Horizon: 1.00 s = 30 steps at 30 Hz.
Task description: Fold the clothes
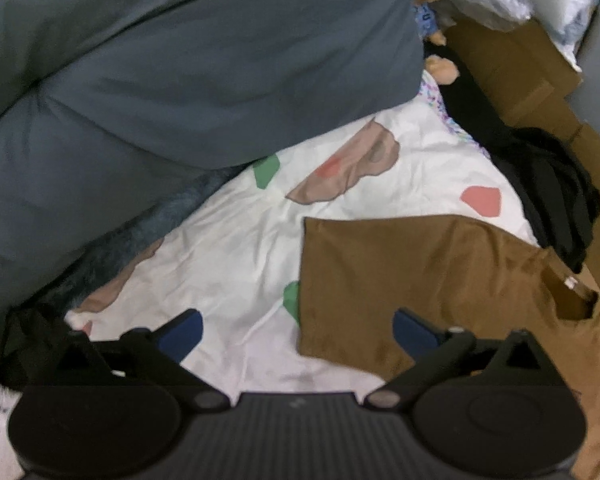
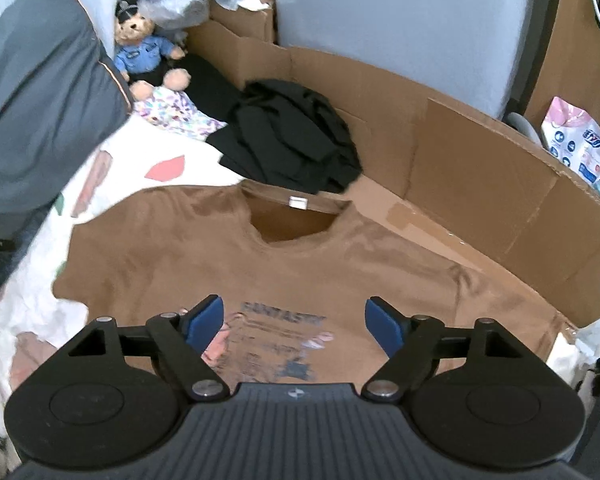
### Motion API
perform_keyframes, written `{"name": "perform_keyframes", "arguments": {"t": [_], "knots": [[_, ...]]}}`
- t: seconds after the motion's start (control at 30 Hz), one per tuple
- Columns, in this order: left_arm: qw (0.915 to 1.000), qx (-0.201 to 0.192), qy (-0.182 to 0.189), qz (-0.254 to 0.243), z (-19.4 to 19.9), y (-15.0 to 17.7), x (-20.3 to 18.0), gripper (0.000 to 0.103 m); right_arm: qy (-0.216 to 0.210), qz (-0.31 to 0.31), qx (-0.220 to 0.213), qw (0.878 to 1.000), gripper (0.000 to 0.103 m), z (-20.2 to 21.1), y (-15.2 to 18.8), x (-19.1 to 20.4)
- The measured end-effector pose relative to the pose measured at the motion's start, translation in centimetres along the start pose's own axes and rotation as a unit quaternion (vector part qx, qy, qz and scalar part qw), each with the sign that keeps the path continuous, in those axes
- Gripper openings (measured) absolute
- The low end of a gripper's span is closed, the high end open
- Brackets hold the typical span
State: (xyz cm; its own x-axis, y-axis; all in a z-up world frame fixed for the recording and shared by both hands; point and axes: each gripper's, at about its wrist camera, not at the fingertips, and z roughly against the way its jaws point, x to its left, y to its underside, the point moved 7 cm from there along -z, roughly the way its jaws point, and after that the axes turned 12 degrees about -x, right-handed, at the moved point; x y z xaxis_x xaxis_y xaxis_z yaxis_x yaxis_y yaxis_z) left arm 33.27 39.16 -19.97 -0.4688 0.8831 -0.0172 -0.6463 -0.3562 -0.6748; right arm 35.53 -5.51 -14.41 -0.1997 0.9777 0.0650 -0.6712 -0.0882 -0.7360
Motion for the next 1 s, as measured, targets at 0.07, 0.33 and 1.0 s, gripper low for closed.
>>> {"name": "perform_keyframes", "arguments": {"t": [0.07, 0.33, 1.0], "knots": [[1.0, -0.004, -0.004, -0.005, 1.4, 0.1, -0.3, 0.103, -0.001, 0.002, 0.002, 1.0, 0.089, 0.0, -0.1, 0.6], [0.9989, 0.018, -0.031, -0.029, 4.4, 2.6, -1.1, 0.103, 0.004, -0.03, 0.027, 0.999, 0.101, -0.4, 0.3, 2.3], [0.9941, 0.035, -0.037, -0.095, 5.0, 4.8, -1.2, 0.103, -0.067, 0.045, 0.05, 0.996, 0.103, -1.9, 4.2, 11.8]]}}
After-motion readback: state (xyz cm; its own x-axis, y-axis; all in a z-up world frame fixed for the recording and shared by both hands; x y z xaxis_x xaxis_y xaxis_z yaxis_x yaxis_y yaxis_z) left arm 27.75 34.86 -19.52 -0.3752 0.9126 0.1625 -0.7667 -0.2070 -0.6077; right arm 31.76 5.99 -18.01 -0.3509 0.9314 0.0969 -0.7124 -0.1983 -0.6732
